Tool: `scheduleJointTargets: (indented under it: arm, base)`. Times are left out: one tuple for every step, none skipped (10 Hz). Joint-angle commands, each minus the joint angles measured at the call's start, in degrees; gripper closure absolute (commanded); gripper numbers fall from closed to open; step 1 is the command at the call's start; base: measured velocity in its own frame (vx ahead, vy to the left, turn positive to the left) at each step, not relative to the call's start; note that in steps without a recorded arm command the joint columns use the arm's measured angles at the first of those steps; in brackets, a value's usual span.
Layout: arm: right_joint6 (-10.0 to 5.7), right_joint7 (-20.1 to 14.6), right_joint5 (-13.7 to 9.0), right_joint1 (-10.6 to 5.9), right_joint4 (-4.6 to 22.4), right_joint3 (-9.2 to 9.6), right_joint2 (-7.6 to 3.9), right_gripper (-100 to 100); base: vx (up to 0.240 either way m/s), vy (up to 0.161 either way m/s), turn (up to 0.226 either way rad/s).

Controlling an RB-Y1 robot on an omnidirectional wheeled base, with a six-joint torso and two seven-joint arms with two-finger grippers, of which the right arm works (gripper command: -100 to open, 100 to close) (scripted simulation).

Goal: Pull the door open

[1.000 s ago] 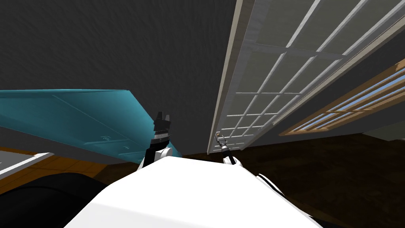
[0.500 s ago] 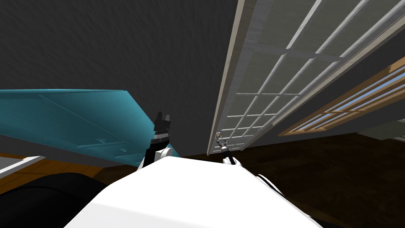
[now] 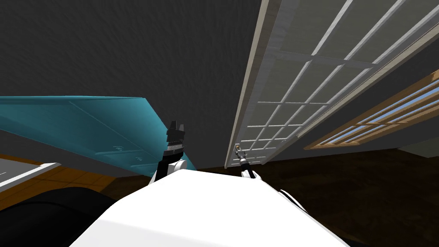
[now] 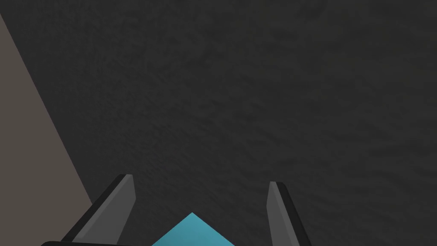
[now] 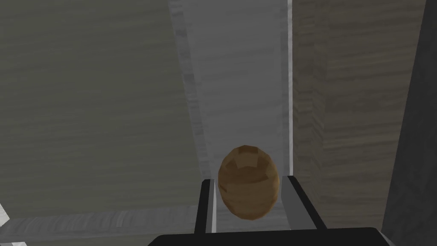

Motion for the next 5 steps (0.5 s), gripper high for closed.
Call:
scheduleJointTargets:
  arm:
    - [2.86,-0.5,-2.6,0.98,-0.6,-1.59,-0.02,100]
    - [3.0,-0.5,-2.6,0.98,-0.6,-1.59,-0.02,100]
    - [3.0,-0.5,-2.6,0.98,-0.6,-1.59,-0.02,100]
    - [5.14,-1.0,-4.8,1.54,-1.1,-2.72,0.18,100]
    - [5.14,-1.0,-4.8,1.54,-1.7,-2.72,0.18,100]
  base:
    - [-0.044,-0.02,0.107]
    - [-0.03,-0.01,0.031]
    - [-0.007,0.0,-0.02]
    - [-0.004,-0.009,0.08]
    - [-0.011,-0.009,0.04]
